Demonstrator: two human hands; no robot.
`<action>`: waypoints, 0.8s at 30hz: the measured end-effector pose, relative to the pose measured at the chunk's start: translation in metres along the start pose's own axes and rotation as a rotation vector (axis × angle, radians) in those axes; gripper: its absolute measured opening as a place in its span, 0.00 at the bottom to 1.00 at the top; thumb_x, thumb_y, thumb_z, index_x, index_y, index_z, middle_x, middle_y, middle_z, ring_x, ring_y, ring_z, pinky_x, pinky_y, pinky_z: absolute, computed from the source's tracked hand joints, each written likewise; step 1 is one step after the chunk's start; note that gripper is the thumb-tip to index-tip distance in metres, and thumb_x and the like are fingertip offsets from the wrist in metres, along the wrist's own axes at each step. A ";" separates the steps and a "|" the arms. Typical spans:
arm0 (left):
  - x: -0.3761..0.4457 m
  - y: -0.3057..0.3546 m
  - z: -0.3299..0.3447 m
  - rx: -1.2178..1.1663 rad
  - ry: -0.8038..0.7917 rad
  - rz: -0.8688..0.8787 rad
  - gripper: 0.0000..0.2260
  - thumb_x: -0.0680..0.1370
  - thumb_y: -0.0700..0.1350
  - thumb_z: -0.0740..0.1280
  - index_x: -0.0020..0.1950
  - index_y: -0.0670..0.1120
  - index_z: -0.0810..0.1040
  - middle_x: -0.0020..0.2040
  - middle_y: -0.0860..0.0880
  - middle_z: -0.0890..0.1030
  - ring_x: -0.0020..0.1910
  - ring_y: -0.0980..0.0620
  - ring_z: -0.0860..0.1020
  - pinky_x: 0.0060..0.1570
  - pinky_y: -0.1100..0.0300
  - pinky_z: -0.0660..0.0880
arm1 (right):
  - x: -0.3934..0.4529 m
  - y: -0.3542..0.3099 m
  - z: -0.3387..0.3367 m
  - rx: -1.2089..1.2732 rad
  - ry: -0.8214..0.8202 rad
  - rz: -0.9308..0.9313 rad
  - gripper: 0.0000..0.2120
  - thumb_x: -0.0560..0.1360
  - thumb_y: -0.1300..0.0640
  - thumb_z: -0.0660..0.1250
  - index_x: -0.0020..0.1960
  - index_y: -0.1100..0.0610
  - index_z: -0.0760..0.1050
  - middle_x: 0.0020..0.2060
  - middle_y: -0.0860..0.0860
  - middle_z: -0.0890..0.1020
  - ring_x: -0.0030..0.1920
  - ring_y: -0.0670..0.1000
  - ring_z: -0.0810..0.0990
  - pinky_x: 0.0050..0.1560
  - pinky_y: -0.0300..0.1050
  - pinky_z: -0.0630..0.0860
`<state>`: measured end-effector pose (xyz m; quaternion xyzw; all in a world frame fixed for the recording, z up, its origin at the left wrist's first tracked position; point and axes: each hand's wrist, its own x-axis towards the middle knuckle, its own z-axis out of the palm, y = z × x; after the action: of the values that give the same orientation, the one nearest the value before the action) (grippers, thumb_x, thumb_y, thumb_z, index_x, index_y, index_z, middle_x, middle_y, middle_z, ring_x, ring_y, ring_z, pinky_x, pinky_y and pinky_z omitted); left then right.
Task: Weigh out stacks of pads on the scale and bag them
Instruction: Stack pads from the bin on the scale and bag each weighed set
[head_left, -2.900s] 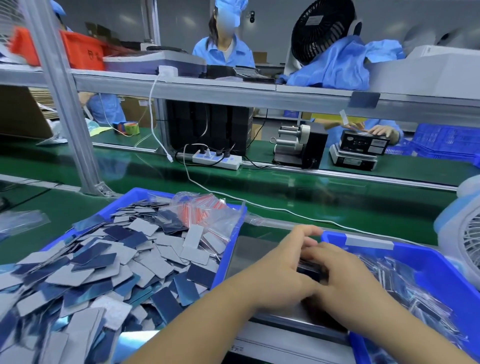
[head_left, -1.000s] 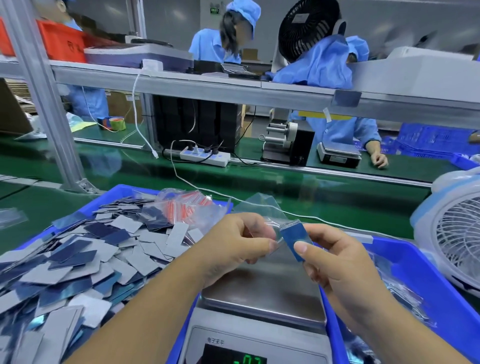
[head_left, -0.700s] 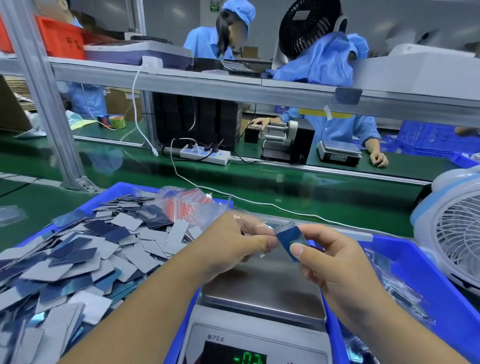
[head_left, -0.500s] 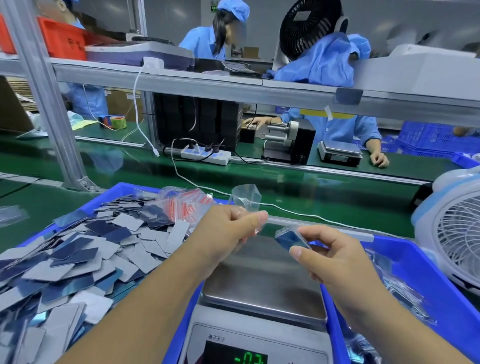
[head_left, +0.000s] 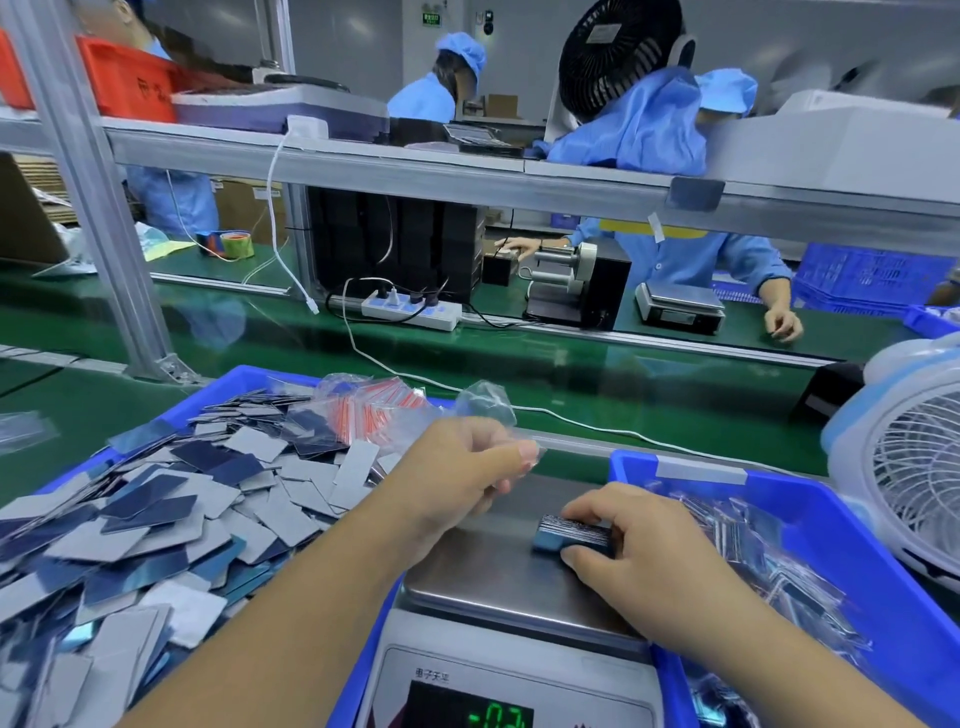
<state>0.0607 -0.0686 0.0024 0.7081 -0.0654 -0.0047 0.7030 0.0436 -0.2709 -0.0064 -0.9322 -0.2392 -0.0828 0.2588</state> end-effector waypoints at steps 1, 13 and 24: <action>0.000 0.001 0.001 0.020 0.038 -0.006 0.15 0.70 0.54 0.73 0.29 0.50 0.72 0.26 0.51 0.68 0.22 0.56 0.61 0.23 0.66 0.58 | 0.000 0.000 0.000 0.000 0.008 0.002 0.09 0.71 0.52 0.73 0.49 0.42 0.80 0.43 0.38 0.79 0.50 0.32 0.72 0.48 0.23 0.65; -0.003 0.003 0.008 -0.090 -0.083 -0.015 0.16 0.68 0.64 0.72 0.36 0.52 0.84 0.29 0.52 0.65 0.28 0.54 0.58 0.27 0.65 0.58 | -0.002 -0.015 -0.005 0.829 0.187 0.113 0.13 0.64 0.50 0.73 0.49 0.45 0.83 0.39 0.57 0.83 0.36 0.49 0.75 0.38 0.44 0.69; -0.005 0.003 0.009 -0.148 -0.230 0.022 0.08 0.74 0.49 0.69 0.47 0.50 0.86 0.32 0.53 0.71 0.30 0.57 0.63 0.28 0.67 0.59 | -0.003 -0.017 -0.002 0.854 0.282 0.160 0.11 0.69 0.59 0.75 0.48 0.46 0.82 0.30 0.47 0.81 0.27 0.43 0.72 0.30 0.31 0.67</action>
<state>0.0541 -0.0773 0.0047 0.6482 -0.1529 -0.0827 0.7414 0.0324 -0.2608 0.0022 -0.7372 -0.1414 -0.0828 0.6555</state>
